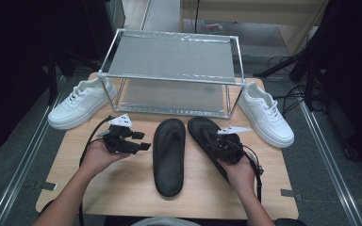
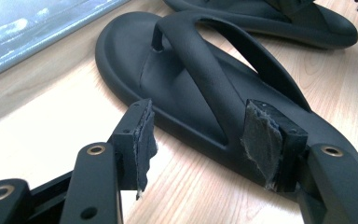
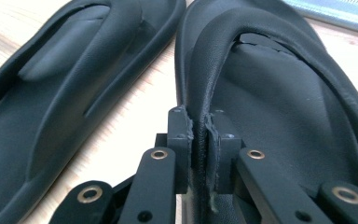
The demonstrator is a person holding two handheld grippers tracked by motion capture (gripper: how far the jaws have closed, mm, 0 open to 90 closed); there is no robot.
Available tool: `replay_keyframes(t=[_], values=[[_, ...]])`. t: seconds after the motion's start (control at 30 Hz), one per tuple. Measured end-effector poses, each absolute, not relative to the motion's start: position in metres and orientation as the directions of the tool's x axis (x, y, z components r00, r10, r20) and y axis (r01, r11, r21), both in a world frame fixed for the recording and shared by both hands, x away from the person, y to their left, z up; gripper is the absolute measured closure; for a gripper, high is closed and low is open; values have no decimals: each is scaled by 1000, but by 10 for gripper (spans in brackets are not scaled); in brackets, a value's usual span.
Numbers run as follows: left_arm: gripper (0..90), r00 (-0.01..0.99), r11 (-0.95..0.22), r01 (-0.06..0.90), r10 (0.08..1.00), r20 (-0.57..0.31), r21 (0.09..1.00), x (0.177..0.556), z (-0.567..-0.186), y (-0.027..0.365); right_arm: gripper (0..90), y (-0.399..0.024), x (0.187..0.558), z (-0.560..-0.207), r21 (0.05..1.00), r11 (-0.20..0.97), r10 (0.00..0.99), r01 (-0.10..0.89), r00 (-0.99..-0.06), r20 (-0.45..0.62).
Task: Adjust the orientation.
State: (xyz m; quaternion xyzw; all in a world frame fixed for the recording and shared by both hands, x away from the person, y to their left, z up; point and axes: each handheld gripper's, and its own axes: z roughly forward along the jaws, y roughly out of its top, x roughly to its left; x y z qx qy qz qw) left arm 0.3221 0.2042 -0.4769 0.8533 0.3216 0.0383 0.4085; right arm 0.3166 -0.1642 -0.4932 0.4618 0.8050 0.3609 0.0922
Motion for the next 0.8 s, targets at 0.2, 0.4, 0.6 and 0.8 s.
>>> replay_keyframes(t=[0.2,0.4,0.6,0.8], values=[[586,787,-449,537,572,-231,714,318,-481,206,822,-154,320,-499,642,334,809,690,-559,180],[708,771,-461,582,575,-274,669,321,-488,205,785,-145,323,-500,650,344,796,678,-577,181],[812,774,-480,588,567,-281,651,323,-492,202,682,-149,323,-496,668,323,776,670,-592,219],[876,781,-495,585,556,-284,642,329,-497,195,725,-165,317,-478,719,255,750,647,-601,275]])
